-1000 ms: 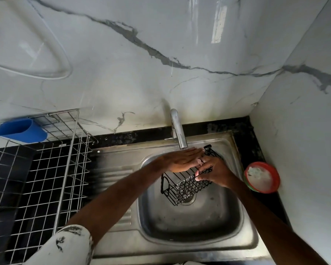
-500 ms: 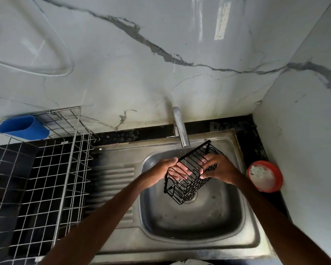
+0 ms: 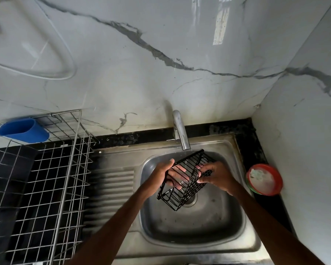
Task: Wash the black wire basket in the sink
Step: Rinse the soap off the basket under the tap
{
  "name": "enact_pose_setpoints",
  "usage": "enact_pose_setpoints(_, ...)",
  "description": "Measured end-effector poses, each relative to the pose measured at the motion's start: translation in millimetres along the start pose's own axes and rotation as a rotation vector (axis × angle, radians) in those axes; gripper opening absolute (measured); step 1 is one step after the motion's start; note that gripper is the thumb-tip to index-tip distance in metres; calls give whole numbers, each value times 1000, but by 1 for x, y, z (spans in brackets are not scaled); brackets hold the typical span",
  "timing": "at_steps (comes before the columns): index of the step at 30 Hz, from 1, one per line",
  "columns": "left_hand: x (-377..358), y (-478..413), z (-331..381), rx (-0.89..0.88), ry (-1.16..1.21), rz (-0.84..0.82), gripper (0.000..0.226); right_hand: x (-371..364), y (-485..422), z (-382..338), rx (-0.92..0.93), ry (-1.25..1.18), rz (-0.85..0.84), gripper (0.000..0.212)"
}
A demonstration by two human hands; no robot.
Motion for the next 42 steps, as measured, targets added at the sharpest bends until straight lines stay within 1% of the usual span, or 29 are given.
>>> enact_pose_setpoints(2, 1, 2, 2, -80, -21, 149, 72, -2, 1, 0, -31, -26, 20, 31)
enact_pose_setpoints(4, 5, 2, 4, -156, -30, 318, 79, -4, 2, -1, -42, -51, -3, 35)
enact_pose_setpoints(5, 7, 2, 6, -183, -60, 375, 80, -5, 2, -3, -42, -52, -22, 39)
enact_pose_setpoints(6, 10, 0, 7, -198, -93, 405, 81, -2, 1, -6, -39, -22, -5, 41)
enact_pose_setpoints(9, 18, -5, 8, -189, -156, 428, 79, 10, 8, -34, 54, 180, 181, 45)
enact_pose_setpoints(10, 21, -9, 6, -182, -203, 440, 76, 5, 13, -50, 120, 209, 180, 51)
enact_pose_setpoints(12, 22, -18, 5, -155, -280, 459, 71, -20, 26, -89, 281, 204, 43, 64)
enact_pose_setpoints(14, 23, -28, 3, -91, -242, 450, 74, -50, 32, -109, 386, 179, -72, 68)
enact_pose_setpoints(15, 21, -33, 3, -55, -197, 424, 78, -60, 29, -110, 400, 188, -78, 68)
enact_pose_setpoints(18, 15, -51, 5, 39, -119, 331, 88, -69, 11, -93, 344, 291, 29, 69)
enact_pose_setpoints(19, 12, -53, 7, 59, -106, 315, 90, -63, 7, -91, 330, 283, 46, 67)
enact_pose_setpoints(20, 9, -56, 8, 82, -88, 288, 94, -59, 3, -87, 311, 236, 29, 65)
enact_pose_setpoints(22, 0, -64, 14, 112, -85, 249, 105, -52, -7, -65, 203, 93, -19, 63)
enact_pose_setpoints(23, -6, -65, 19, 102, -107, 234, 101, -48, -13, -47, 129, 22, -27, 70)
enact_pose_setpoints(24, -9, -66, 25, 86, -124, 228, 95, -47, -19, -26, 60, -52, -32, 82)
enact_pose_setpoints(25, -13, -62, 31, 84, -128, 228, 91, -51, -23, -3, 8, -84, -53, 95)
enact_pose_setpoints(26, -12, -63, 32, 96, -137, 235, 91, -56, -27, 13, -20, -91, -64, 101)
enact_pose_setpoints(27, -9, -65, 32, 99, -153, 251, 91, -59, -27, 15, -15, -83, -64, 100)
enact_pose_setpoints(28, -7, -66, 32, 88, -191, 254, 86, -56, -17, -4, 20, -41, -65, 91)
enact_pose_setpoints(30, -2, -67, 32, 81, -235, 306, 65, -47, 1, -56, 157, 30, -26, 67)
enact_pose_setpoints(31, 1, -67, 31, 76, -233, 336, 56, -47, 6, -76, 235, 54, -27, 60)
enact_pose_setpoints(33, 7, -66, 32, 49, -250, 371, 55, -43, 16, -109, 362, 107, 4, 58)
enact_pose_setpoints(34, 12, -64, 31, 54, -260, 378, 57, -43, 18, -118, 394, 109, 1, 57)
enact_pose_setpoints(36, 18, -54, 32, 55, -247, 363, 57, -48, 14, -116, 402, 87, -12, 55)
enact_pose_setpoints(38, 19, -40, 36, 39, -254, 317, 55, -58, 3, -91, 334, 48, -71, 53)
enact_pose_setpoints(40, 20, -26, 41, 19, -257, 301, 48, -70, -8, -64, 226, 39, -133, 67)
enact_pose_setpoints(42, 24, -16, 43, 22, -260, 303, 36, -76, -20, -39, 141, 43, -139, 86)
Point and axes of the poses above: each hand's wrist, its own y-axis away from the middle knuckle, its own x-axis out of the back of the hand, z = x × y, the point moved 7 cm from there along -y, towards the middle knuckle, and after that the axes turned 15 degrees about y, right-handed, at the moved point
